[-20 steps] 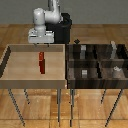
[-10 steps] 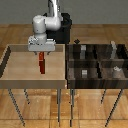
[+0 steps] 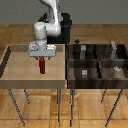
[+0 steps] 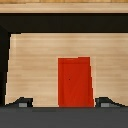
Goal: Place the box of cereal into the appropriate compartment.
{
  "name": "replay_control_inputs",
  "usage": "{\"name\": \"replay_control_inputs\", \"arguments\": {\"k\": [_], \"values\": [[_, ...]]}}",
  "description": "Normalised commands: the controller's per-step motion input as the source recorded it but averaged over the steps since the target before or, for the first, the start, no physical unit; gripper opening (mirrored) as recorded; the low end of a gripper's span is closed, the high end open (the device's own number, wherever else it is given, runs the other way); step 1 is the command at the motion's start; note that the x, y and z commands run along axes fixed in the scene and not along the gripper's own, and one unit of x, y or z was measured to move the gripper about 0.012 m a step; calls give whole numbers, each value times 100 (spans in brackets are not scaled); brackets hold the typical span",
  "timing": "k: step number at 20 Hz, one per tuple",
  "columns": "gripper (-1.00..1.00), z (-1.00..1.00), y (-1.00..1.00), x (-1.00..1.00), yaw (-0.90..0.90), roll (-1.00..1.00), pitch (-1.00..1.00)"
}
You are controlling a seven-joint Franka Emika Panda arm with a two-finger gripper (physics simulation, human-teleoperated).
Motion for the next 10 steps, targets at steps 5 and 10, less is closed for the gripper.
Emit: {"name": "replay_control_inputs", "arguments": {"k": [5,10], "values": [[100,0,0,0,0,0,0],[-100,0,0,0,0,0,0]]}}
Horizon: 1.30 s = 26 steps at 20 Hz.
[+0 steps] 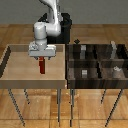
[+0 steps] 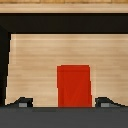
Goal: Place the box of cereal into the appropriate compartment.
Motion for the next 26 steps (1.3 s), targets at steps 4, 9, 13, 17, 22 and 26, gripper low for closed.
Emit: {"name": "replay_control_inputs", "arguments": {"k": [4,9,13,17,22,26], "values": [[-100,0,0,0,0,0,0],[-100,20,0,0,0,0,0],[-100,75,0,0,0,0,0],[-100,100,0,0,0,0,0],[-100,100,0,0,0,0,0],[-100,25,75,0,0,0,0]]}}
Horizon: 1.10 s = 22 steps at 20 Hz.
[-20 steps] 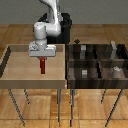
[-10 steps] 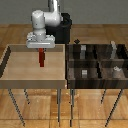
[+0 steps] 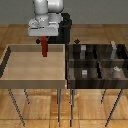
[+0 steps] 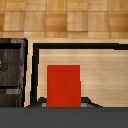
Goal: Place the box of cereal into the appropriate compartment.
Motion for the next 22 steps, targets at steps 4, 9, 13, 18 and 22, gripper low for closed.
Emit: {"name": "replay_control_inputs", "arguments": {"k": [4,9,13,18,22], "values": [[-100,0,100,0,0,0,0],[-100,0,100,0,0,0,0],[-100,0,100,0,0,0,0],[-100,0,100,0,0,0,0],[-100,0,100,0,0,0,0]]}}
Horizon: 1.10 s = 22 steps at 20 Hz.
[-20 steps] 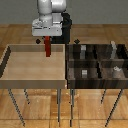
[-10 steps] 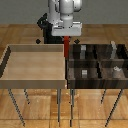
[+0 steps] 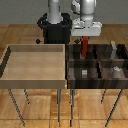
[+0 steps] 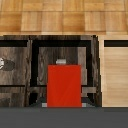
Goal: Place the box of cereal into the appropriate compartment.
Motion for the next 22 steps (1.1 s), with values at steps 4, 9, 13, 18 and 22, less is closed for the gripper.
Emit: {"name": "replay_control_inputs", "arguments": {"k": [4,9,13,18,22], "values": [[-100,0,100,0,0,0,0],[-100,0,100,0,0,0,0],[-100,0,100,0,0,0,0],[-100,0,100,0,0,0,0],[-100,0,25,-58,0,0,0]]}}
